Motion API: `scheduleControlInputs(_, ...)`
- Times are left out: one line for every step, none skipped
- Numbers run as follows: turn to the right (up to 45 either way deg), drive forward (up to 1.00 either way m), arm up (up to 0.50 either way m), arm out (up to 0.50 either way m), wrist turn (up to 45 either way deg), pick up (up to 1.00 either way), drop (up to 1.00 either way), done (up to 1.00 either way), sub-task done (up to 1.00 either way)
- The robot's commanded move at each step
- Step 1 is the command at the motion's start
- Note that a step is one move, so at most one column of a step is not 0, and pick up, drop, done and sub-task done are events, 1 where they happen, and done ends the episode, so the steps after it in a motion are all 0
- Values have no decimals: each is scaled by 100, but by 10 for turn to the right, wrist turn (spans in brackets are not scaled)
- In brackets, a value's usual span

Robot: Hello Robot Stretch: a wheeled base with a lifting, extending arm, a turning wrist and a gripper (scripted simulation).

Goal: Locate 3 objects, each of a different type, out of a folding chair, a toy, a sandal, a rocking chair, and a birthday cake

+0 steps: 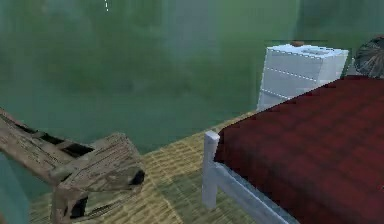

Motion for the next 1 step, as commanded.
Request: scheduleControlInputs(0,70,0,0,0,0,0,0,0)
